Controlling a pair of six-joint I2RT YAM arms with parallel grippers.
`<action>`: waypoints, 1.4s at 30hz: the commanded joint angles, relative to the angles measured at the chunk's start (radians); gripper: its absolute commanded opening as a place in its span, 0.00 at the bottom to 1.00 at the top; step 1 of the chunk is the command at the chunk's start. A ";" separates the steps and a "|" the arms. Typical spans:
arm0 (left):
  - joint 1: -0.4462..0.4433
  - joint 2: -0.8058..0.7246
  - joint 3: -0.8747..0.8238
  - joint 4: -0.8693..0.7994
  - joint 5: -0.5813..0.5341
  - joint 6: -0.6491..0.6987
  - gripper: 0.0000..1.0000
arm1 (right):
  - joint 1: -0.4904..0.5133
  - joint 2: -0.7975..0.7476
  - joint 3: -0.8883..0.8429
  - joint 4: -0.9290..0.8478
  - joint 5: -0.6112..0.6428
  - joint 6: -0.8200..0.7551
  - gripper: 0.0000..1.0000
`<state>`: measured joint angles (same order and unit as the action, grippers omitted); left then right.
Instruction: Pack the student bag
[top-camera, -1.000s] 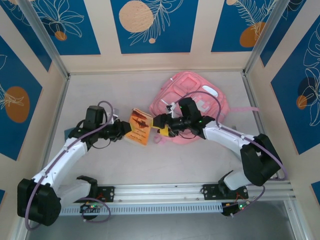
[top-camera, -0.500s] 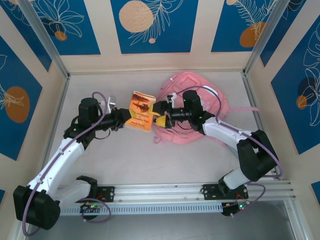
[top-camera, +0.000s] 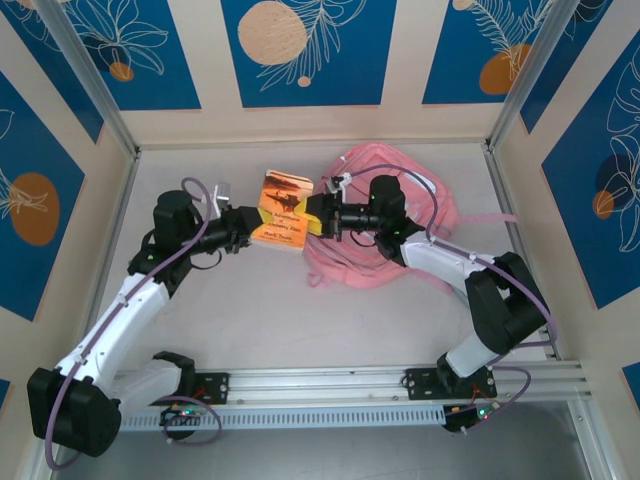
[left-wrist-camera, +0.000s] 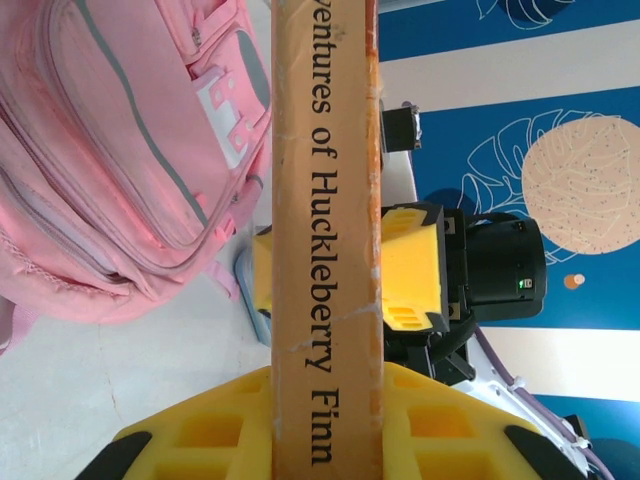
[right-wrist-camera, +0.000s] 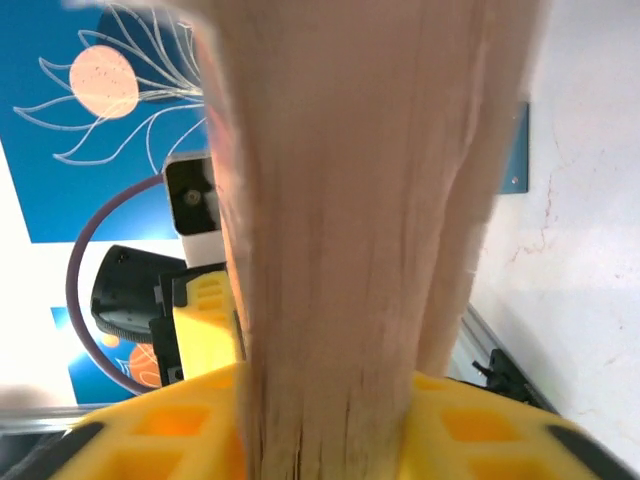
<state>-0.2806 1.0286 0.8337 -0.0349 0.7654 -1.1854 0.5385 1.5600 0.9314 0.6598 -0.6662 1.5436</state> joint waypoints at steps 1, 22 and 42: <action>0.003 -0.005 0.039 0.042 0.020 -0.002 0.13 | -0.008 -0.007 -0.024 0.092 0.017 0.050 0.20; -0.264 -0.083 -0.122 0.080 -0.633 -0.200 0.95 | 0.023 -0.058 -0.109 0.075 0.412 0.117 0.06; -0.409 -0.049 -0.156 0.204 -0.887 -0.253 0.72 | 0.068 -0.072 -0.117 0.032 0.425 0.102 0.06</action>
<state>-0.6800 0.9958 0.6865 0.1410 -0.0517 -1.4216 0.5987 1.5089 0.8097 0.6575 -0.2611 1.6642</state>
